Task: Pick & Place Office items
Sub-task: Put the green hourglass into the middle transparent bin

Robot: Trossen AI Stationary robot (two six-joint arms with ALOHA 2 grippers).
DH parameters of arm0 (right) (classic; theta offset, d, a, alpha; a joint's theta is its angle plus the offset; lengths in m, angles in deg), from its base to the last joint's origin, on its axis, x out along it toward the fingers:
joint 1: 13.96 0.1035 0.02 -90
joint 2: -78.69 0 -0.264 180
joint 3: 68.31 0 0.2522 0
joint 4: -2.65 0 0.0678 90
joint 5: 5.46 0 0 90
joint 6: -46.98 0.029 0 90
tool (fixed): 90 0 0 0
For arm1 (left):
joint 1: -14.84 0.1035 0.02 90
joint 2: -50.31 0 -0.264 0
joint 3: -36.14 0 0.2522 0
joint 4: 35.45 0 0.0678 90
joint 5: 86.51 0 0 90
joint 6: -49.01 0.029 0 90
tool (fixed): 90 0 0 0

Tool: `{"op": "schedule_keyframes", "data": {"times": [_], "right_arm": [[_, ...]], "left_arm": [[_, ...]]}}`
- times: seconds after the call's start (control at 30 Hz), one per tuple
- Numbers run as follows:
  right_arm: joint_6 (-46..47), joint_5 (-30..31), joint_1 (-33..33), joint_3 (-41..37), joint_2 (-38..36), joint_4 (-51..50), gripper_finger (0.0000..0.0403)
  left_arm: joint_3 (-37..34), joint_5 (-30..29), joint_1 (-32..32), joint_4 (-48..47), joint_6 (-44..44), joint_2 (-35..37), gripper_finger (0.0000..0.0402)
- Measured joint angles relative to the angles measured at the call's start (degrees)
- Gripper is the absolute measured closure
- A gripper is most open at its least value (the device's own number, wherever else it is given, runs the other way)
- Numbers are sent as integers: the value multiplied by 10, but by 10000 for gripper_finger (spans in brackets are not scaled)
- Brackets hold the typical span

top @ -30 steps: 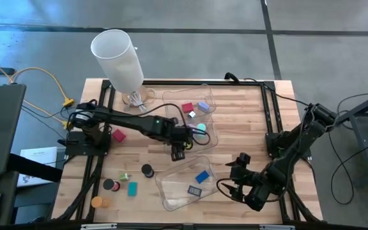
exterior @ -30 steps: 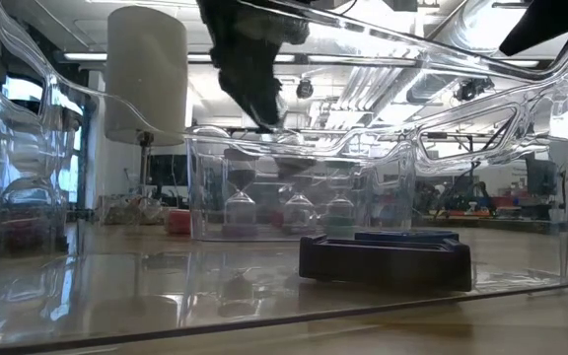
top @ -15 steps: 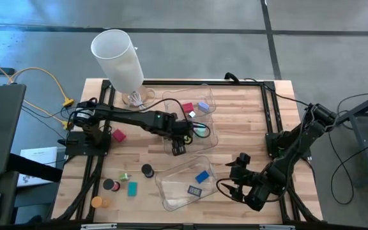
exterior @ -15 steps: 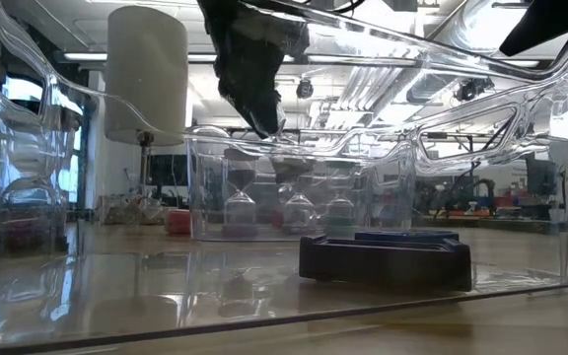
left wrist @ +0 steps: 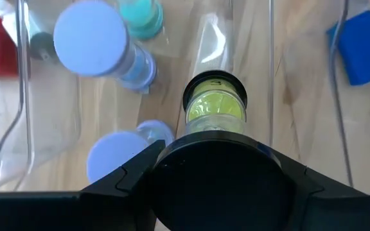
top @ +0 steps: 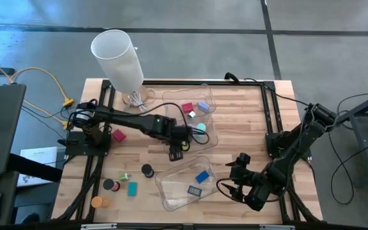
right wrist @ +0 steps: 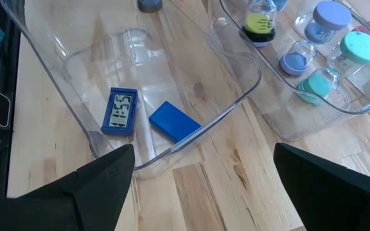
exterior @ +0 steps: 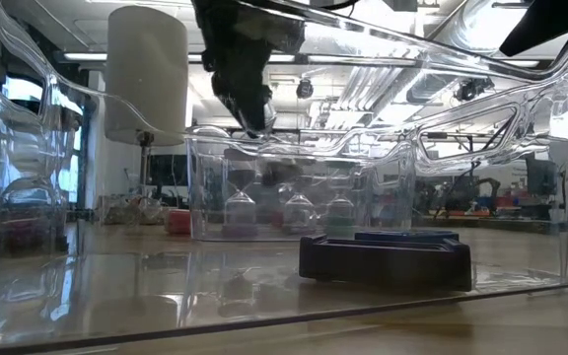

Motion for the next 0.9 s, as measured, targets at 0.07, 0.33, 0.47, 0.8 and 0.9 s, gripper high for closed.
{"op": "schedule_keyframes", "data": {"times": [0.07,0.33,0.47,0.8,0.9], "right_arm": [[0,0,0,0,0,0,41],[2,0,0,0,0,0,41],[3,0,0,0,0,0,41],[3,0,0,0,0,0,41],[3,0,0,0,0,0,41]], "left_arm": [[0,0,-4,-5,-1,0,208],[0,-13,-17,-28,-5,0,208],[0,-25,-18,-59,-24,0,208],[0,-13,-23,-79,-77,0,208],[-1,-13,-22,-90,-96,0,208]]}}
